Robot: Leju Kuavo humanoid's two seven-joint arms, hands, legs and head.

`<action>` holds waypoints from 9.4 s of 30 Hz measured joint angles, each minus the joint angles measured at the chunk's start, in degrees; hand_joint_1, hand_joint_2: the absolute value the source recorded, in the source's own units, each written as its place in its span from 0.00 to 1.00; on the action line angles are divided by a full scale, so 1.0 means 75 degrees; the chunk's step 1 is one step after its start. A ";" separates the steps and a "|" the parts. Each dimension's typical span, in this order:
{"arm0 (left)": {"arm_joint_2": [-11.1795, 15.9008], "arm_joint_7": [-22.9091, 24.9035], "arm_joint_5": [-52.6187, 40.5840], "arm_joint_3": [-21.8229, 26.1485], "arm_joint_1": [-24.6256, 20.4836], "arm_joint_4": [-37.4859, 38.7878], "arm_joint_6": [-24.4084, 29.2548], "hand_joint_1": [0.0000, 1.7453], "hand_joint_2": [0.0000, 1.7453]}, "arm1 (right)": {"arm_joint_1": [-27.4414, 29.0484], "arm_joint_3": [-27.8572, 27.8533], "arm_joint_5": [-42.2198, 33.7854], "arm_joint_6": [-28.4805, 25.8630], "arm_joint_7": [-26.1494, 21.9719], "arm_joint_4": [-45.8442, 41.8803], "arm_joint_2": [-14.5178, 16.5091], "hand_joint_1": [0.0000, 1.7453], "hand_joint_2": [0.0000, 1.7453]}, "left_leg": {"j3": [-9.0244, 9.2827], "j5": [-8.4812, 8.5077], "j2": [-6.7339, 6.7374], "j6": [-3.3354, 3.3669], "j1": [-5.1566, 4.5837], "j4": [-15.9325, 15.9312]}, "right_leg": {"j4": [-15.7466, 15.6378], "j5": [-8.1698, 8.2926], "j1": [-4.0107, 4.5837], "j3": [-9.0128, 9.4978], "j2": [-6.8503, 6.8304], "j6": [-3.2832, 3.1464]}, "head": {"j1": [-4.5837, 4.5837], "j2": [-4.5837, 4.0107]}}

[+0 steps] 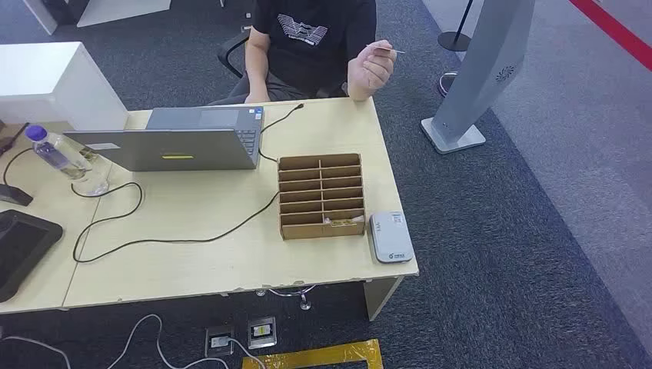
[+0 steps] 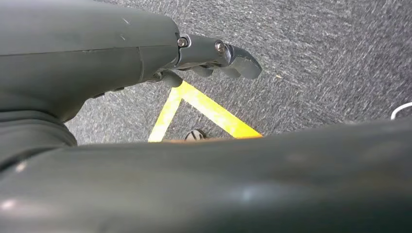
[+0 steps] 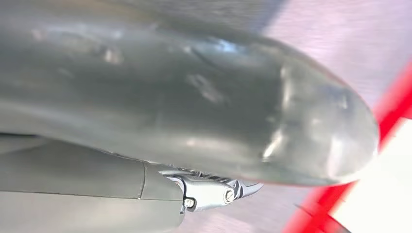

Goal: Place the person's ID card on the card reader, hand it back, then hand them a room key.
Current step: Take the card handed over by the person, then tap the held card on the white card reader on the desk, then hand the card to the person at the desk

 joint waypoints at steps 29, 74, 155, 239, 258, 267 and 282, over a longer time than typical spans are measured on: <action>0.0033 -0.0203 0.0128 -0.0205 -0.0106 0.0047 -0.0176 0.00 0.00 | -0.6127 0.0768 0.4424 0.1461 0.0119 -0.0753 -0.0051 0.00 0.00 | -0.0037 0.0026 -0.0072 0.0016 0.0006 0.0000 | 0.0003 0.0000 0.0009 0.0014 -0.0083 0.0000 | 0.0001 0.0000; 0.0213 -0.0472 -0.0189 -0.1140 -0.0196 0.0082 -0.0066 0.00 0.00 | -0.7321 0.5064 1.1654 0.2078 -0.0444 -0.2355 0.5217 0.00 1.00 | -0.0049 0.0070 -0.0096 -0.0001 0.0022 0.0003 | 0.0022 0.0007 0.0025 -0.0019 -0.0088 -0.0009 | 0.0004 0.0000; 0.0439 -0.0455 -0.0475 -0.2033 -0.0197 0.0143 0.0124 0.00 0.00 | -0.2623 0.3692 1.1644 0.0963 0.0720 -0.5314 0.4059 1.00 1.00 | -0.0031 0.0047 -0.0038 -0.0028 0.0030 0.0002 | 0.0016 0.0009 0.0031 -0.0024 -0.0031 -0.0014 | 0.0004 0.0000; 0.0219 -0.0286 -0.0250 -0.2430 -0.0232 0.0143 0.0476 0.00 0.00 | -0.1309 0.3304 1.1847 0.1373 0.0648 -0.5308 0.5276 1.00 1.00 | -0.0024 0.0047 -0.0037 -0.0029 0.0030 0.0001 | 0.0017 0.0009 0.0031 -0.0019 -0.0026 -0.0015 | 0.0005 0.0000; 0.0217 -0.0362 -0.0179 -0.2494 -0.0240 0.0144 0.0420 0.00 0.00 | -0.2835 0.2377 1.1425 0.1577 0.0953 -0.7009 0.4762 1.00 1.00 | -0.0026 0.0048 -0.0019 -0.0028 0.0029 0.0001 | 0.0021 0.0014 0.0029 -0.0023 -0.0012 -0.0016 | 0.0004 0.0000; 0.0170 -0.0396 -0.0234 -0.2627 -0.0279 0.0143 0.0339 0.00 0.00 | -0.3294 0.2462 1.2095 0.1431 0.0571 -0.6518 0.5496 1.00 1.00 | -0.0028 0.0049 -0.0020 -0.0029 0.0033 0.0000 | 0.0023 0.0013 0.0033 -0.0021 -0.0013 -0.0017 | 0.0004 0.0000; 0.0111 -0.0487 -0.0320 -0.2766 -0.0296 0.0143 0.0262 0.00 0.00 | -0.3621 0.2623 1.2582 0.1164 0.0353 -0.5101 0.6749 1.00 1.00 | -0.0032 0.0049 -0.0027 -0.0030 0.0033 0.0000 | 0.0023 0.0013 0.0034 -0.0025 -0.0016 -0.0018 | 0.0006 0.0000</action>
